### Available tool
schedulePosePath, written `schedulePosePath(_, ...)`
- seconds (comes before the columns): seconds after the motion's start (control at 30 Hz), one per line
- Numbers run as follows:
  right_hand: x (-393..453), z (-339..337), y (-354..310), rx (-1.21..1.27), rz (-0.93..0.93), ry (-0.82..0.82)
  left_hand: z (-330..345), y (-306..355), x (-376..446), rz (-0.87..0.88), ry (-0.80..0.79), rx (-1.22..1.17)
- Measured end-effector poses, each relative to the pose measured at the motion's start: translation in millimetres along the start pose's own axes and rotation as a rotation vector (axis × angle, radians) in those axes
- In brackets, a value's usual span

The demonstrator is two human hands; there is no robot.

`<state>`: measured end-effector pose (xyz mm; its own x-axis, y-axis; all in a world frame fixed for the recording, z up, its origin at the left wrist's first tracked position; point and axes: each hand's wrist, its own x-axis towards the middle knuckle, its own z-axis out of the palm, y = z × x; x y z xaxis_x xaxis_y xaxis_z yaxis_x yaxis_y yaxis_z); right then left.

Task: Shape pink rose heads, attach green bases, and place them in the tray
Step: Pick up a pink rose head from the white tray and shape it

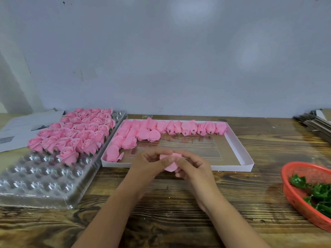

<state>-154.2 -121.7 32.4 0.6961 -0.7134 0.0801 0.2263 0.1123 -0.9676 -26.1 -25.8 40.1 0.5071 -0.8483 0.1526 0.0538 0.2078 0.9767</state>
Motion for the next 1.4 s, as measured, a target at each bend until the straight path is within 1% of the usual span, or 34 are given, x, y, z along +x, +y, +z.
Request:
schedulePosePath(0.2,1.4,-4.4,0.1,0.000,0.025,0.004,1.6,1.3,-3.8,0.120,0.000,0.244)
schedulePosePath(0.3,1.6,-6.4,-1.1,-0.004,0.046,-0.002,3.5,-0.8,-4.4,0.134,0.001,0.289)
schedulePosePath(0.53,2.1,-6.1,-4.0,-0.004,0.087,-0.045,4.8,-0.7,-4.7,0.147,0.026,0.283)
schedulePosePath(0.63,2.7,-5.3,-4.0,-0.023,0.119,-0.032,5.1,0.1,-4.6,0.134,0.034,0.285)
schedulePosePath(0.7,2.7,-5.8,-3.7,-0.053,0.113,-0.009,5.1,0.9,-4.5,0.130,0.031,0.281)
schedulePosePath(0.9,3.7,-8.1,-3.7,-0.007,0.018,0.016,3.9,4.6,-5.5,0.064,0.007,0.190)
schedulePosePath(1.07,6.0,-11.3,-0.6,0.031,0.048,0.043,3.6,4.2,-6.0,0.054,-0.030,0.226)
schedulePosePath(1.2,6.4,-13.5,-2.2,0.023,0.078,-0.005,4.1,5.8,-7.4,0.054,-0.018,0.210)
schedulePosePath(1.27,7.9,-16.7,-1.6,-0.053,0.085,0.003,4.1,3.9,-6.2,0.024,0.014,0.181)
schedulePosePath(1.4,6.5,-40.9,-24.7,-0.353,-0.044,0.177,2.4,1.6,-3.3,-0.051,0.082,0.091)
